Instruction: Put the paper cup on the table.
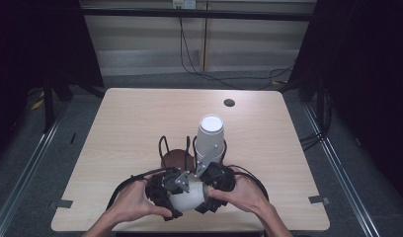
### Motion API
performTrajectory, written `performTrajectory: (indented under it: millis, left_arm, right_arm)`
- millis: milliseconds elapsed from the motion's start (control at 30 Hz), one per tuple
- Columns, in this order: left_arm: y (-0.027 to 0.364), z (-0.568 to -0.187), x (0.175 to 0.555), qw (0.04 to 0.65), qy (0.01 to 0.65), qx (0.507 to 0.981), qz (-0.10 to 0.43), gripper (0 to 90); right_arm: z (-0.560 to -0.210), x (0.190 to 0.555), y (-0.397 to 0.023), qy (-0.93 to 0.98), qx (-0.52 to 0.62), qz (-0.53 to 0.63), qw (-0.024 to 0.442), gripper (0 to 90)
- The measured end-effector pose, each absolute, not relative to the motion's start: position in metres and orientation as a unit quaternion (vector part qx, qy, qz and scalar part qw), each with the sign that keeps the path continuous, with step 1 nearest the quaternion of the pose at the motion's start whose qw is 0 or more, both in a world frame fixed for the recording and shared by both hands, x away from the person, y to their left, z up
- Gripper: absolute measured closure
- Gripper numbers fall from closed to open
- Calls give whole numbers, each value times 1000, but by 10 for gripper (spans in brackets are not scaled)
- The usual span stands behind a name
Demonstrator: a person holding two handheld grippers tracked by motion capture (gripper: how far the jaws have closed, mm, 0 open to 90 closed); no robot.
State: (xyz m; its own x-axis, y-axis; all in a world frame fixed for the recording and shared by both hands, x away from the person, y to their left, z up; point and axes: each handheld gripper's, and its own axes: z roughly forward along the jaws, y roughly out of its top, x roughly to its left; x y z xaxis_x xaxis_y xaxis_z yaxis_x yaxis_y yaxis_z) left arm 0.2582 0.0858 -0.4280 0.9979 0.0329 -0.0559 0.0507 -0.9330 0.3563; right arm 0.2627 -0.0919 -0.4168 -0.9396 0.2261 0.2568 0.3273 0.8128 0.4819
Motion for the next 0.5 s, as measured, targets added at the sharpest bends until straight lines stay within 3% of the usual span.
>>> performTrajectory:
  millis: [500]
  left_arm:
    - [84,-425,257,192,16,981,-33,155]
  right_arm:
    - [-412,256,-88,-948,-124,-283,83,246]
